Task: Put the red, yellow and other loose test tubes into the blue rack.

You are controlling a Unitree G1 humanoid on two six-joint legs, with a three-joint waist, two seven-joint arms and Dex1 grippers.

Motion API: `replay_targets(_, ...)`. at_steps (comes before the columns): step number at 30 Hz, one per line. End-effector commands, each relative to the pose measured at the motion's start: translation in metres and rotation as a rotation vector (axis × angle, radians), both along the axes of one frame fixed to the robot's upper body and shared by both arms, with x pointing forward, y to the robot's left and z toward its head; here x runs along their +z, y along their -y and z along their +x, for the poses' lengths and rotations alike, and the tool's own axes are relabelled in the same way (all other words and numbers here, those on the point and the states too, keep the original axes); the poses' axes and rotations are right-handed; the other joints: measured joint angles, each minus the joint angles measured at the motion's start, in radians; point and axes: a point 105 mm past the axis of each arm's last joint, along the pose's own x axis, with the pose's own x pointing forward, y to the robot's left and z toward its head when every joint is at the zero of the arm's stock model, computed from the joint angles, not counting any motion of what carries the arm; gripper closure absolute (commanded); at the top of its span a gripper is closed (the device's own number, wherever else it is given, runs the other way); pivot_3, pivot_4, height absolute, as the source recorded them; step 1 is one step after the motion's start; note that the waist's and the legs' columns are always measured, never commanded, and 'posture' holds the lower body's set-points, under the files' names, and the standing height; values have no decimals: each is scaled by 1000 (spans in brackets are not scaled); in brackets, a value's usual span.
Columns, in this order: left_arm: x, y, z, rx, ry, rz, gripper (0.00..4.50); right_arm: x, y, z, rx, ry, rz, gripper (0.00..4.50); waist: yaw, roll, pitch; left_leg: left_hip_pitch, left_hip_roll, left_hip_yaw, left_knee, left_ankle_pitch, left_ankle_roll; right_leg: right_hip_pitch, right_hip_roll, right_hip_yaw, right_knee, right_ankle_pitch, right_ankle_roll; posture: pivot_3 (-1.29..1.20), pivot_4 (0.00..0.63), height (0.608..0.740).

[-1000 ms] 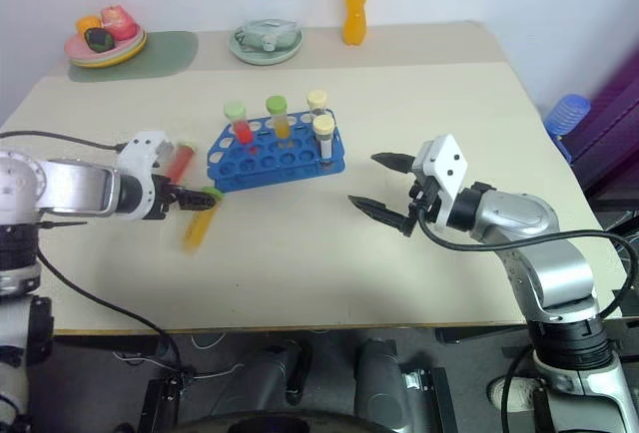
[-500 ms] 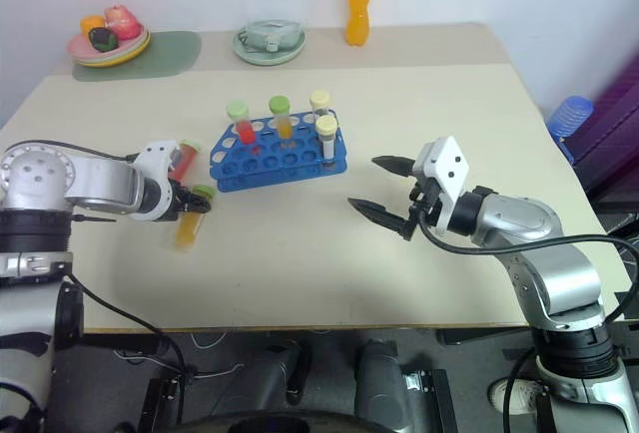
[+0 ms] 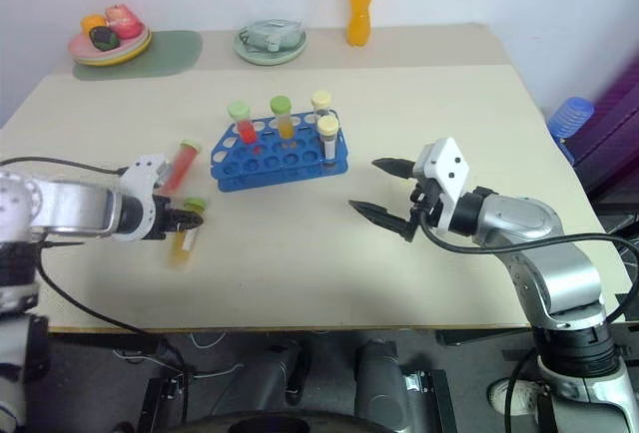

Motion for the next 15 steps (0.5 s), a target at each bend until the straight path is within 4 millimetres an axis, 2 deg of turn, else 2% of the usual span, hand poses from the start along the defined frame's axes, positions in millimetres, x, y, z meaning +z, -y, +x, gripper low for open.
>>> replay_targets(1, 25, 23, -13, -210, 224, -154, 3724, 5, 4, -2, 3, 32, -7, 313, 1, 2, -1, 0, 0, 1, 0, 0, 0, 0, 0, 0, -1, 0, 0, 0, 150, 740)
replay_targets(5, 61, 32, -2, -310, 685, -173, 3724, 0, 10, -2, -16, 19, -10, 313, 8, 1, 0, 0, 4, 4, -2, -3, 5, 1, 1, 1, -7, 0, -7, 0, 150, 740)
replay_targets(8, 71, 40, 3, -377, 873, -155, 3724, -4, 15, -2, -37, 16, -16, 313, 11, 1, 0, 0, 5, 4, -2, -4, 6, 4, 1, 0, -10, 1, -9, 0, 150, 740)
replay_targets(10, 88, 43, 17, -345, 1063, -132, 3724, -6, 18, -4, -53, 11, -20, 313, 12, 1, 0, 0, 5, 4, -2, -5, 8, 4, 1, 0, -12, 1, -8, 0, 150, 740)
replay_targets(13, 95, 56, 35, -330, 1226, -106, 3724, -7, 23, -5, -80, 15, -30, 313, 12, 0, 0, 0, 5, 4, 0, -5, 9, 5, 1, -1, -13, 1, -8, 0, 150, 740)
replay_targets(15, 90, 68, 46, -340, 1282, -83, 3724, -6, 27, -6, -104, 20, -34, 313, 12, 0, 0, 0, 5, 5, 0, -6, 9, 5, 1, -1, -13, 3, -5, 0, 150, 740)
